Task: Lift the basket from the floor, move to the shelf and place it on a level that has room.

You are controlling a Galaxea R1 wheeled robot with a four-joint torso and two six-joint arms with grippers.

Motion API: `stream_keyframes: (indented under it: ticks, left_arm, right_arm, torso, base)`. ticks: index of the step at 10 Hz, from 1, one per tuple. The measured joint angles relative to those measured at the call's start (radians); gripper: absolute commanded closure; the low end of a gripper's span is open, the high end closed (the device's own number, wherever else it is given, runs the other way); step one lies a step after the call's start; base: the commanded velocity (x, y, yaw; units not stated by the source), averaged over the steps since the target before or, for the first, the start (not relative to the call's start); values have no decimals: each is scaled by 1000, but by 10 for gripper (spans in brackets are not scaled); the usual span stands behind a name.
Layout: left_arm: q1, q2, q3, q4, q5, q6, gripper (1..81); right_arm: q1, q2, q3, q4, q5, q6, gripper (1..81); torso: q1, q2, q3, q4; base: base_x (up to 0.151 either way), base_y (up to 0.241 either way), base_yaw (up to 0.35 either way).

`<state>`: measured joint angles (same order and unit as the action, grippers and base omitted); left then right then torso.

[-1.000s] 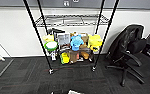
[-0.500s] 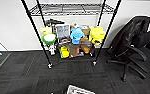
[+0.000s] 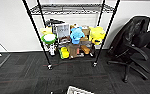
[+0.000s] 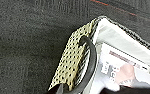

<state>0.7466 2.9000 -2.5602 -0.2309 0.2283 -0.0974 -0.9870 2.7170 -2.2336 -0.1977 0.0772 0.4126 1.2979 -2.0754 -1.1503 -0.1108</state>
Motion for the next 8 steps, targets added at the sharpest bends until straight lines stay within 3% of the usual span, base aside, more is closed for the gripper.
stream_keyframes:
  ticks: [5,8]
  left_arm:
    - [2,-7,0,2,0,13,10]
    - [8,-7,0,23,1,13,10]
  right_arm:
    - [18,35,-40,0,-26,16,10]
    - [25,51,-52,0,-31,16,10]
  torso:
    - [14,-20,0,0]
    - [72,-115,0,0]
  base:
    - [0,0,0]
    - [0,0,0]
